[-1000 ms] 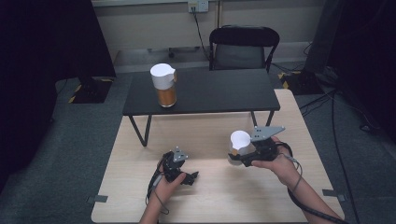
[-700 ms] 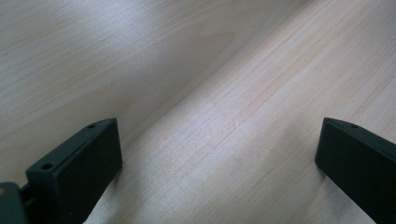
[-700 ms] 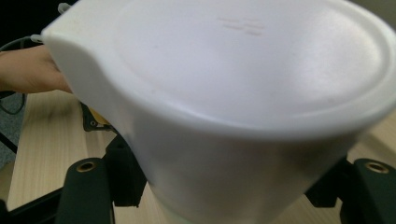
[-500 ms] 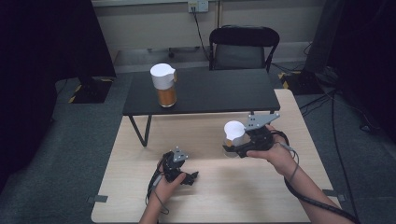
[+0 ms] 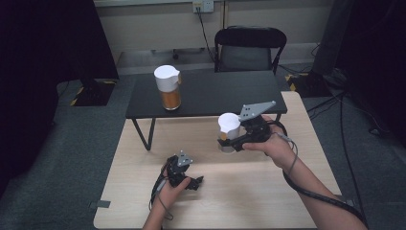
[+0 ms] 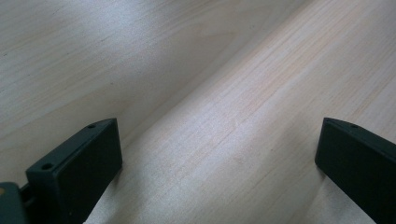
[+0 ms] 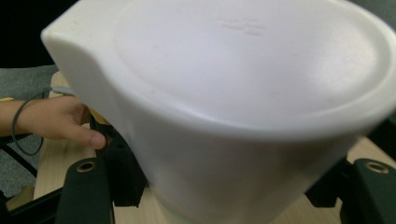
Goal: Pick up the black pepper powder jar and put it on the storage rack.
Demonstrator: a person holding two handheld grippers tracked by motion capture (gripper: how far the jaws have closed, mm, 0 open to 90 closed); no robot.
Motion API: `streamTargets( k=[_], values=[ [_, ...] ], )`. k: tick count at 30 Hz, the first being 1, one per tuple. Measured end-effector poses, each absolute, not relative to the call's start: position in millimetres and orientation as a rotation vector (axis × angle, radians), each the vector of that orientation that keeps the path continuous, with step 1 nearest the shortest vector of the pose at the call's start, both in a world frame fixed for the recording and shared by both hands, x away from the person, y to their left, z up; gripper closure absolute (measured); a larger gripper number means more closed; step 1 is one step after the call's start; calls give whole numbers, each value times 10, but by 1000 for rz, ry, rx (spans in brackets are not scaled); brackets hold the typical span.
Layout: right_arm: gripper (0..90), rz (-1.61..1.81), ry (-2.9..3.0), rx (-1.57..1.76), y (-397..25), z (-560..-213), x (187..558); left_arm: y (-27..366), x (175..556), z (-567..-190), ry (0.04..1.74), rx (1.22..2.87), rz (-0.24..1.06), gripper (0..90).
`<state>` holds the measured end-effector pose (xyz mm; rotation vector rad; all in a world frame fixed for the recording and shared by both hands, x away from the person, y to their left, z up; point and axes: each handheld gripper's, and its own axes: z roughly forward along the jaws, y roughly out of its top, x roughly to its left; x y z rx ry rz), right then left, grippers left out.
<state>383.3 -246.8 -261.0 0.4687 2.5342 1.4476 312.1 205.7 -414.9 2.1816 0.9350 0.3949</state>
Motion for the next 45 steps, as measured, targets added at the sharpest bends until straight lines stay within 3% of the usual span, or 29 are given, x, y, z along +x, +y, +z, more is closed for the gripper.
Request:
streamTargets(
  k=[33, 45],
  values=[
    [306, 1421, 2441, 518, -2047, -1635, 4029, 2062, 3123, -4153, 937, 2177, 388, 0],
    [306, 1366, 2376, 623, -1986, -1629, 4168, 2065, 3129, -4146, 931, 2185, 389, 0]
  ],
)
